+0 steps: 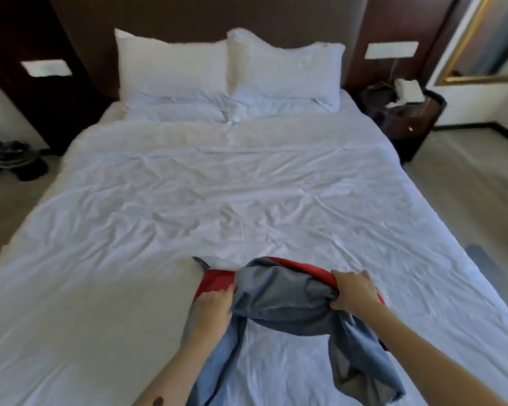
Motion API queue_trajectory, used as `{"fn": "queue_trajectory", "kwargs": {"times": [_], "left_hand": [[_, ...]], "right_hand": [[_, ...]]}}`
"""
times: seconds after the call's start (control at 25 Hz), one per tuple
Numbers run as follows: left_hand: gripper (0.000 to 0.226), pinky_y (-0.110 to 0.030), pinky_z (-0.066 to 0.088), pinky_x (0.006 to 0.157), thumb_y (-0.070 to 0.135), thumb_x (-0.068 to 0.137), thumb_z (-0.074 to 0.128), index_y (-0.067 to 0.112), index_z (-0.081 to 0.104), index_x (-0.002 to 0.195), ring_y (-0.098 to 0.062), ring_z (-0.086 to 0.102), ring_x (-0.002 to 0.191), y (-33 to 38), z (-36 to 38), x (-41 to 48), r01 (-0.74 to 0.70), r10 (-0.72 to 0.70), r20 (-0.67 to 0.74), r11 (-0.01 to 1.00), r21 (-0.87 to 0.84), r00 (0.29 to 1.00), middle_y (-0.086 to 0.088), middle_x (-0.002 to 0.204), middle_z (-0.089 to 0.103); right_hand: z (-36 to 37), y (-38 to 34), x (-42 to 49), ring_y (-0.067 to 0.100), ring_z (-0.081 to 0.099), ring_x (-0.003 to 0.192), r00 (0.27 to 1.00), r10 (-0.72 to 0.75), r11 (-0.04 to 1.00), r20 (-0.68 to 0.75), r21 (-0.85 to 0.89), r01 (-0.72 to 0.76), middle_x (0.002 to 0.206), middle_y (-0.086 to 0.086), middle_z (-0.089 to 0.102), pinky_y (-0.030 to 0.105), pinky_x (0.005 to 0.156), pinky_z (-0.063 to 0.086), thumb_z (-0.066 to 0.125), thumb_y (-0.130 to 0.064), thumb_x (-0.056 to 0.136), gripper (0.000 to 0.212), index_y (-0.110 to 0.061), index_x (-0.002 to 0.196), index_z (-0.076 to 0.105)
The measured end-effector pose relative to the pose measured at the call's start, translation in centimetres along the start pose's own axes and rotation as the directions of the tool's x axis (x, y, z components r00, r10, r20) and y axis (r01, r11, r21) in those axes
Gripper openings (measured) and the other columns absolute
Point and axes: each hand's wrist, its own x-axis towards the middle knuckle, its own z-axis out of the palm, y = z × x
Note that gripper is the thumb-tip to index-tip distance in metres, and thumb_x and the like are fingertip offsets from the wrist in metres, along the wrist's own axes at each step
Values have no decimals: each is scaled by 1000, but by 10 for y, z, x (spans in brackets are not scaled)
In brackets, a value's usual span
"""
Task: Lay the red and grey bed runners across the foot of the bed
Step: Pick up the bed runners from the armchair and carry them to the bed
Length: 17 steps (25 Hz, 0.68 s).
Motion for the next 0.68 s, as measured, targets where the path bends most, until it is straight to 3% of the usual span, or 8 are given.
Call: {"fn": "queue_trajectory", "kwargs": {"times": [0.12,0.24,0.32,0.36,0.44,0.52,0.68], "left_hand": [[43,-24,47,47,13,40,85,20,67,80,-17,63,49,35,53,19,-87,84,95,996,26,992,-1,52,64],[36,-32,47,78,13,80,58,19,56,115,-21,66,85,68,113,24,-67,55,181,996,59,982,0,89,71],[42,-36,40,90,13,88,47,17,43,129,-26,61,99,81,157,22,-95,73,234,992,83,970,-4,105,66],[44,-35,42,88,16,85,54,16,45,128,-25,63,95,86,169,20,-94,69,238,991,98,969,-6,101,67],[52,-28,50,67,25,56,82,16,65,104,-20,67,64,95,186,18,-117,96,260,991,67,961,-3,69,68],[49,-23,49,51,22,36,89,17,72,82,-16,61,44,99,203,15,-111,84,198,986,126,977,-1,48,61],[41,-24,50,49,12,41,87,17,70,78,-17,59,41,100,213,17,-74,60,122,991,112,991,1,45,59]], "right_hand": [[54,42,-7,22,63,97,992,93,995,85,-29,-91,101,-3,69,36,94,34,60,-39,73,39,-25,108,50],[107,75,-5,21,64,97,981,134,990,139,-64,-127,101,-4,70,34,94,34,60,-39,74,40,-25,109,49],[137,87,-1,21,64,97,982,130,989,137,-85,-119,100,-2,70,34,91,34,60,-40,74,40,-24,109,49],[147,91,4,22,65,95,985,115,990,125,-92,-104,98,-1,70,35,90,34,61,-40,74,39,-24,108,49],[164,98,14,24,65,89,989,95,994,111,-61,-89,93,0,71,35,87,33,61,-36,74,36,-22,106,50],[175,99,21,24,66,84,993,76,996,93,-51,-71,90,0,71,33,84,32,61,-34,75,34,-20,104,50],[189,99,24,23,65,80,995,68,995,74,-71,-63,86,-1,69,33,85,31,58,-33,78,28,-18,100,49]]}}
